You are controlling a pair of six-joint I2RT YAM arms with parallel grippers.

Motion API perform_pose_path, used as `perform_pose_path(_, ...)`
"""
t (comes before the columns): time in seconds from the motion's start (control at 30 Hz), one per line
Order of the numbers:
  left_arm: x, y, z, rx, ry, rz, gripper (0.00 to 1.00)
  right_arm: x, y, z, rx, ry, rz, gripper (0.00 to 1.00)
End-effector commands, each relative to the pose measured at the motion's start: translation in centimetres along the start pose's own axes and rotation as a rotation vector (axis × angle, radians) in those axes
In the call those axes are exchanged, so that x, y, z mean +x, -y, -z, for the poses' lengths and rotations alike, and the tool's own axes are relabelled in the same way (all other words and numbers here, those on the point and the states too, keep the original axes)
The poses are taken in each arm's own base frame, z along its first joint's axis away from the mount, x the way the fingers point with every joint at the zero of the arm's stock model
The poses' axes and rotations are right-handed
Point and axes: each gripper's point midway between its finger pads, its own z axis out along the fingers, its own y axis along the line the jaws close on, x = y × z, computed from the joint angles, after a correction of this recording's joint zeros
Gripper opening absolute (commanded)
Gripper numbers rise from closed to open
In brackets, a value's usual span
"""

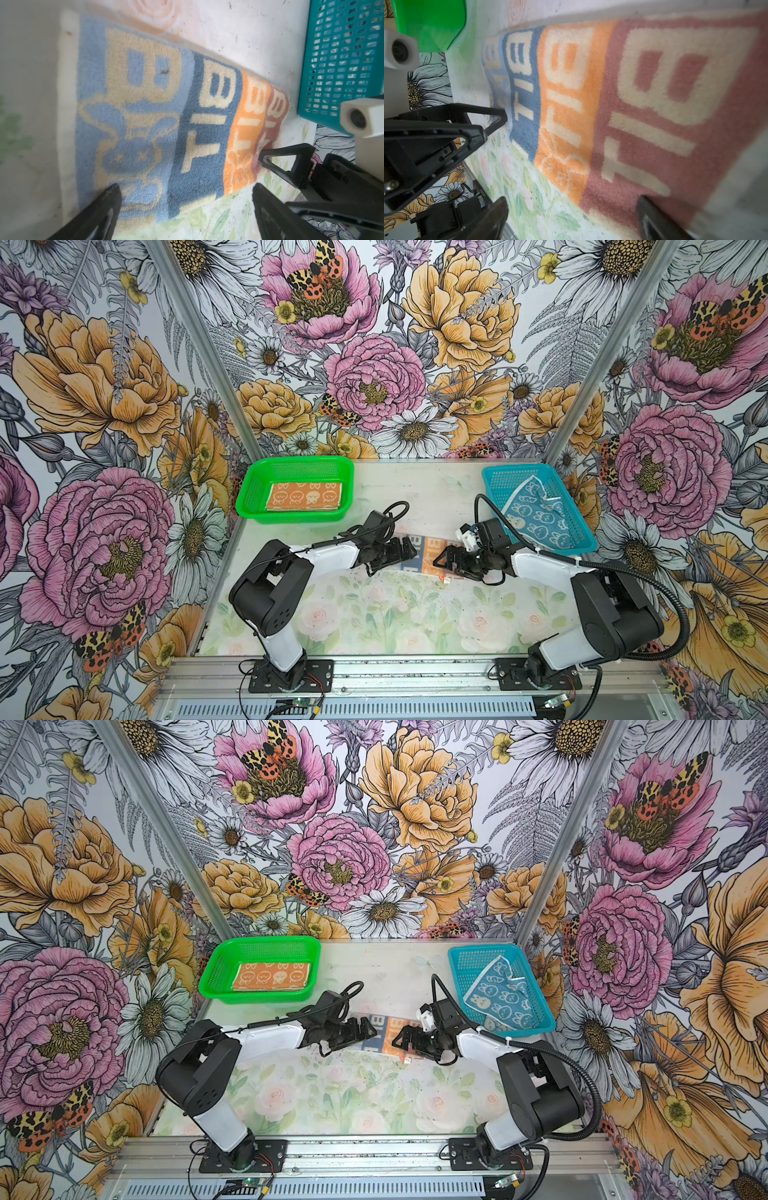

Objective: Fold and stack the towels
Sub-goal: 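Open both grippers and reposition them around the rolled striped towel's ends, then grasp the striped towel with both grippers and lift it toward the green basket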

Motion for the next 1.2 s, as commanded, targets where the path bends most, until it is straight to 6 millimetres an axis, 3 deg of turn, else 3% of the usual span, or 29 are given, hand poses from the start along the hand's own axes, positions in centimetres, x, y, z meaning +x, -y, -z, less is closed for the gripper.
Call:
perform_pose_path(0.0, 0.7, -0.6, -0.4, -0.007, -0.022, 0.006, 0.99, -0.1, 0.2, 0.1, 0.005, 0.018, 0.006, 0.99)
perform_pose_path(0.2, -2.5, 1.5, 2.0, -0.015, 0.021, -0.069, 0.99, -2.5, -2.6, 2.6, -0.024, 0.099, 0.057, 0.99)
perform_pose_path(0.27, -3.5, 1.3, 2.5, -0.038, 0.017, -0.082, 0.99, -3.3, -2.7, 3.6, -0.002, 0.126, 0.065, 0.99)
perform_pose_path(0.4, -4.8, 0.0, 3.2, -0.114, 0.011, -0.104, 0.99, -4.3, -0.9, 4.9, 0.073, 0.152, 0.054, 0.99)
perform_pose_path(0.67, -5.5, -1.8, 2.9, -0.233, -0.048, -0.143, 0.96, -4.1, 1.8, 3.1, 0.131, 0.094, 0.022, 0.99)
perform_pose_path(0.7, -5.0, -2.8, 1.8, -0.255, -0.084, -0.135, 0.95, -3.9, 2.2, 2.8, 0.144, 0.086, 0.023, 0.99)
perform_pose_path(1.17, -2.6, -4.6, -1.0, -0.342, -0.206, -0.164, 0.78, -2.8, 3.5, 1.0, 0.17, 0.039, 0.015, 0.99)
